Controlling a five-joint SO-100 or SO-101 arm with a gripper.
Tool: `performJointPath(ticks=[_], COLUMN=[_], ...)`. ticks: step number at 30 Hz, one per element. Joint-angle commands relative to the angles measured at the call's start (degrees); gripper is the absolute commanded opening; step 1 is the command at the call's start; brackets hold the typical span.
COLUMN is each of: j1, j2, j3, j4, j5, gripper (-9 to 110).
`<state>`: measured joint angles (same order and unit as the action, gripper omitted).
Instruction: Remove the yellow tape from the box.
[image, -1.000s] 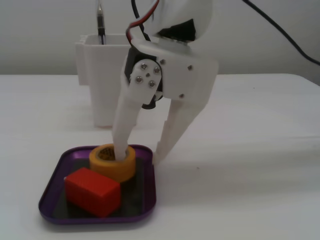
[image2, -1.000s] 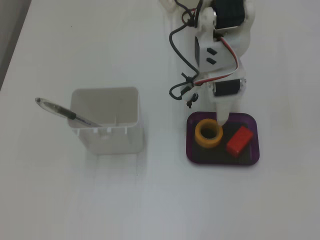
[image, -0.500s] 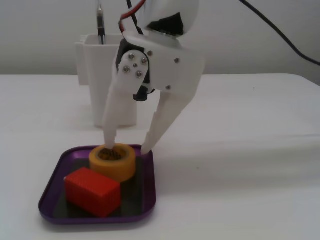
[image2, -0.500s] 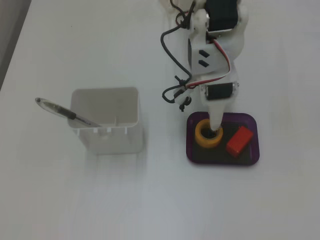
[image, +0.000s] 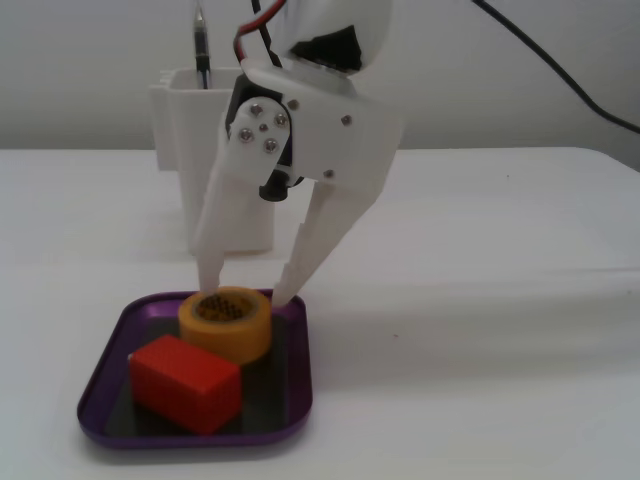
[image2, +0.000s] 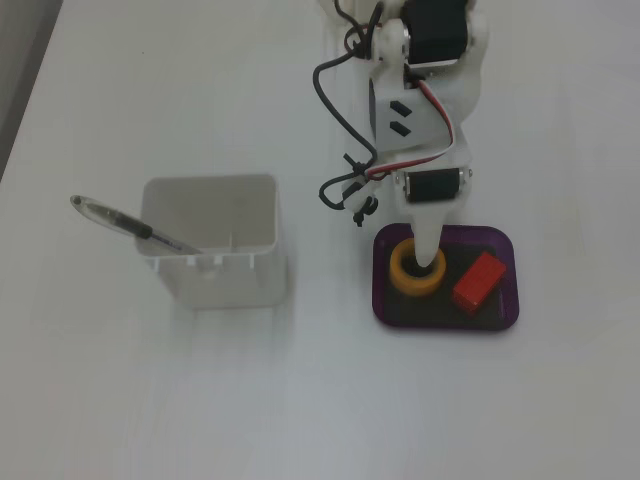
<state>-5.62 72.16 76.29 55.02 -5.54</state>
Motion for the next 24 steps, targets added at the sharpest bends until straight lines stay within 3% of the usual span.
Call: performJointPath(ticks=[1,24], j1=[0.00,0.00], j2=[0.35,0.35], j3=[-1.49,2.90], j4=[-0.79,-0.97], j5=[-0.26,-0.35], gripper=[13,13])
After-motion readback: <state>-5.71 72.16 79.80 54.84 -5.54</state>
